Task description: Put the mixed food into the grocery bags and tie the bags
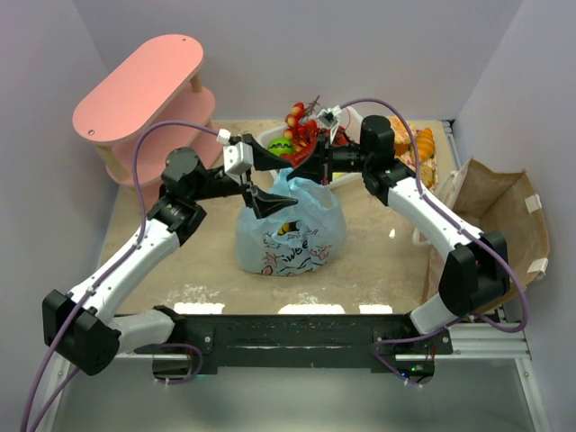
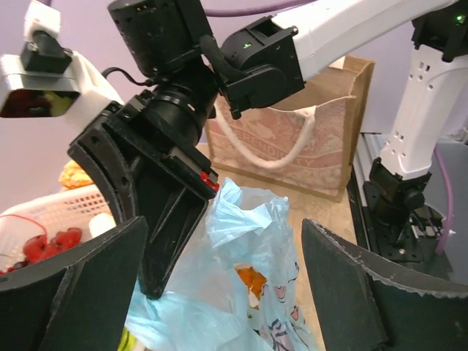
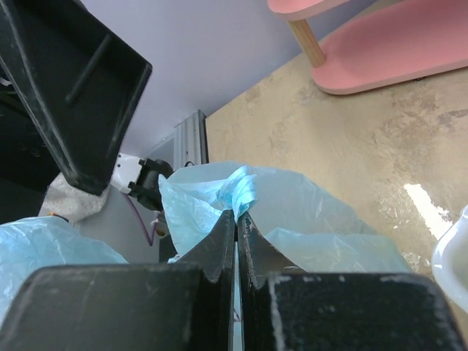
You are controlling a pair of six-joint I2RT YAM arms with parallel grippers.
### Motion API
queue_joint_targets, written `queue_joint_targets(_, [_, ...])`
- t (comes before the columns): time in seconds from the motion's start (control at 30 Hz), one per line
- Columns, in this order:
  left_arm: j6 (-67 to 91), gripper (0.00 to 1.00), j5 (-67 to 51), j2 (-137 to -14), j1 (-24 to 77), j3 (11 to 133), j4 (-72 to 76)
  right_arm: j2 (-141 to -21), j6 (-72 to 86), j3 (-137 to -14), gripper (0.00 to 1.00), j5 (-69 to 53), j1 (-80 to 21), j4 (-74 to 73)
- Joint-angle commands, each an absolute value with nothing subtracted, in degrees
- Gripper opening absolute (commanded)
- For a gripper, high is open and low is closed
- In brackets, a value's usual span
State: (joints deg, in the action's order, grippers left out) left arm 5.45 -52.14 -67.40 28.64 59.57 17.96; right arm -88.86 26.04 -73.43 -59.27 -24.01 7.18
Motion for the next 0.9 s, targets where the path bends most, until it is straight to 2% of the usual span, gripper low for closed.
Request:
queue_joint_targets(0.0, [9.66,0.86,-55.99,-68.38,29.09,61.35,24.77,-86.31,24.96,-76.02,0.00,-58.89,-24.26,6.77])
queue_joint_targets(0.2, [16.60,0.75,-56.95,-70.40,29.71,59.33,33.03,-86.57,24.17,-76.20,0.00,-58.71,-24.34,5.72])
queue_joint_targets(0.33, [17.67,0.61,-57.22,-71.45,30.58,58.89,33.49,-86.66,23.64,-76.29,0.00,-58.45,-24.35,5.01])
queue_joint_targets(0.43, [15.74,0.44,-56.69,-71.28,30.59,58.62,29.72,-86.31,23.03,-76.46,0.00,-58.10,-24.34,4.22])
queue_joint_targets(0.47, [15.12,0.29,-56.25,-70.76,30.67,58.62,27.01,-86.22,22.68,-76.46,0.00,-57.75,-24.26,3.96])
queue_joint_targets(0.5, [13.55,0.21,-54.94,-70.40,30.67,58.62,25.42,-85.96,22.50,-76.55,0.00,-57.57,-24.34,3.35])
queue_joint_targets(0.53, [12.49,0.05,-53.89,-69.53,30.59,58.88,23.49,-85.78,21.89,-76.73,0.00,-57.31,-24.35,2.90])
queue_joint_targets(0.57, [11.44,0.00,-52.48,-69.00,30.67,59.06,18.77,-85.61,21.71,-76.90,0.00,-57.04,-24.26,2.55])
queue_joint_targets(0.87, [6.68,0.00,-31.22,-63.64,30.59,60.30,-2.61,-83.76,18.46,-77.78,0.00,-54.23,-24.17,-1.58])
